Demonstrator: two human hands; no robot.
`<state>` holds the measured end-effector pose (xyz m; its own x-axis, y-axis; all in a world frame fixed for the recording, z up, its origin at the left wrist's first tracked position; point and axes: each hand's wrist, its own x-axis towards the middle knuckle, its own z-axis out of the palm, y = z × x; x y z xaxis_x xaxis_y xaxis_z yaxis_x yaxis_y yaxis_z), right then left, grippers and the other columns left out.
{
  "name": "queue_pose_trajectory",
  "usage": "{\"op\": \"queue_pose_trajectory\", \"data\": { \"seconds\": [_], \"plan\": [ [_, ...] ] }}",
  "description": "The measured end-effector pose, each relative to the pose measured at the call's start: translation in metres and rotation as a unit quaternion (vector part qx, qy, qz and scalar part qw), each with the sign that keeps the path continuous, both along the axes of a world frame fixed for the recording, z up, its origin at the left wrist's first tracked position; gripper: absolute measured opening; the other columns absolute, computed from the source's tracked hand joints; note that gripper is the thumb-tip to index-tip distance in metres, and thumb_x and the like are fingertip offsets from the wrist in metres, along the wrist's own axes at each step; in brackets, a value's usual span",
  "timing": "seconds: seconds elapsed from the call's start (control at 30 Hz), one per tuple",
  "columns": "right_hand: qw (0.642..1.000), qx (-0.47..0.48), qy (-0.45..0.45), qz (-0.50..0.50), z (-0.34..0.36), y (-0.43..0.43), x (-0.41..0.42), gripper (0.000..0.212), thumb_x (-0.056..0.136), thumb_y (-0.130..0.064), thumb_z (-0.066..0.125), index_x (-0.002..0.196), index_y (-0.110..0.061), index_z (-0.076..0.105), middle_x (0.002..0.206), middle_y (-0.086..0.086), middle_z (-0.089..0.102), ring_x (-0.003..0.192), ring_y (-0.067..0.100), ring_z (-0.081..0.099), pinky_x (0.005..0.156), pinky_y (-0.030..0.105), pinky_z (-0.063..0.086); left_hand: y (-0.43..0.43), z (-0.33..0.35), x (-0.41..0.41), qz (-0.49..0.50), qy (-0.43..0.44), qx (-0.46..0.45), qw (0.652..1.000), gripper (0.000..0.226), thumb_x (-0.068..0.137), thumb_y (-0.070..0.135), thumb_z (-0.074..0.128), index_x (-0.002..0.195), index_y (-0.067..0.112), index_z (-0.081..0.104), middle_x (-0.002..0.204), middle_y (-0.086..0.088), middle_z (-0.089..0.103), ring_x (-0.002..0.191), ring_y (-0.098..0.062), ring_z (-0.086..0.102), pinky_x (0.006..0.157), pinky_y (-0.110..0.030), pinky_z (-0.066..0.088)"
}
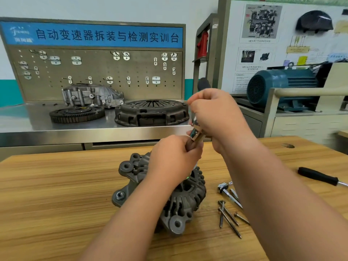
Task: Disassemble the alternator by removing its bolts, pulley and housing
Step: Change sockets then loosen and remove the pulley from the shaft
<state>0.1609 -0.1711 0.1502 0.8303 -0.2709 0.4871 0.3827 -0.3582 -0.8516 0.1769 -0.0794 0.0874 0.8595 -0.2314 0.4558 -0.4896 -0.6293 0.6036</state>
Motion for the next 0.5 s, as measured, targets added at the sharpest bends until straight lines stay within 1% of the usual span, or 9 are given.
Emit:
{"op": "queue_pose_trajectory", "data": {
  "seconds": [0.07,0.1,0.17,0.2,0.27,0.33,0.37,0.43,0.5],
  "plan": [
    [1.0,0.002,0.003,0.018,0.001,-0.004,0.0,0.028,0.086,-0.003,0.049,0.069,-0.022,0.061,0.071,-0.003,0.058,0.067,0.019,0.058,0.07,0.051,0.059,-0.001,-0.001,0.004,-0.01,0.002,-0.008,1.0,0.037,0.089,0.042,0.057,0.066,0.015,0.066,0.059,-0.004,0.064,0.062,-0.022,0.06,0.054,-0.031,0.043],
    [0.999,-0.007,0.004,0.041,0.002,-0.006,0.0,0.03,0.086,-0.001,0.05,0.066,-0.02,0.061,0.07,-0.003,0.058,0.065,0.018,0.057,0.064,0.044,0.06,-0.002,-0.002,0.006,-0.019,0.007,-0.013,1.0,0.037,0.088,0.042,0.058,0.072,0.011,0.068,0.064,-0.007,0.066,0.066,-0.024,0.062,0.06,-0.033,0.047],
    [0.993,-0.031,0.018,0.113,0.004,-0.012,0.001,0.033,0.085,0.002,0.049,0.063,-0.018,0.064,0.066,-0.003,0.061,0.059,0.016,0.057,0.048,0.028,0.053,0.0,-0.003,0.009,-0.039,0.017,-0.03,0.999,0.036,0.085,0.041,0.061,0.075,0.008,0.069,0.066,-0.009,0.067,0.068,-0.025,0.063,0.064,-0.036,0.05],
    [0.985,-0.047,0.027,0.163,0.006,-0.016,0.001,0.034,0.084,0.004,0.049,0.063,-0.017,0.065,0.061,-0.003,0.061,0.055,0.016,0.058,0.046,0.025,0.049,0.001,-0.003,0.009,-0.046,0.019,-0.035,0.998,0.035,0.084,0.041,0.062,0.074,0.008,0.069,0.066,-0.008,0.068,0.067,-0.024,0.064,0.065,-0.036,0.051],
    [0.96,-0.076,0.035,0.266,0.009,-0.024,0.004,0.033,0.081,0.007,0.051,0.064,-0.017,0.066,0.059,0.005,0.057,0.052,0.015,0.057,0.05,0.025,0.048,0.003,-0.003,0.011,-0.055,0.017,-0.032,0.998,0.032,0.084,0.04,0.064,0.073,0.01,0.07,0.063,-0.005,0.067,0.061,-0.021,0.062,0.064,-0.036,0.051],
    [0.933,-0.09,0.037,0.347,0.013,-0.029,0.007,0.032,0.073,0.006,0.051,0.06,-0.019,0.066,0.068,0.013,0.055,0.057,0.018,0.054,0.056,0.028,0.049,0.003,-0.002,0.012,-0.072,0.022,-0.034,0.997,0.03,0.085,0.038,0.064,0.072,0.011,0.07,0.059,-0.002,0.066,0.054,-0.016,0.057,0.065,-0.037,0.051],
    [0.919,-0.1,0.04,0.379,0.014,-0.029,0.007,0.034,0.069,0.007,0.05,0.058,-0.021,0.066,0.068,0.009,0.056,0.062,0.025,0.052,0.058,0.028,0.05,0.004,-0.002,0.012,-0.08,0.027,-0.038,0.996,0.03,0.086,0.036,0.063,0.07,0.012,0.07,0.056,0.001,0.066,0.052,-0.012,0.056,0.067,-0.038,0.052],
    [0.896,-0.117,0.05,0.426,0.016,-0.028,0.008,0.038,0.068,0.01,0.048,0.056,-0.022,0.066,0.063,-0.003,0.06,0.066,0.029,0.048,0.061,0.031,0.049,0.005,-0.002,0.014,-0.085,0.038,-0.049,0.994,0.033,0.087,0.036,0.063,0.061,0.017,0.069,0.054,0.006,0.066,0.052,-0.006,0.058,0.07,-0.038,0.054],
    [0.888,-0.105,0.058,0.444,0.016,-0.029,0.008,0.037,0.068,0.011,0.05,0.057,-0.02,0.066,0.067,-0.003,0.062,0.056,0.019,0.052,0.061,0.031,0.048,0.005,-0.002,0.014,-0.079,0.036,-0.045,0.995,0.037,0.088,0.038,0.063,0.055,0.022,0.067,0.054,0.008,0.066,0.053,-0.005,0.058,0.071,-0.036,0.053]
  ]
}}
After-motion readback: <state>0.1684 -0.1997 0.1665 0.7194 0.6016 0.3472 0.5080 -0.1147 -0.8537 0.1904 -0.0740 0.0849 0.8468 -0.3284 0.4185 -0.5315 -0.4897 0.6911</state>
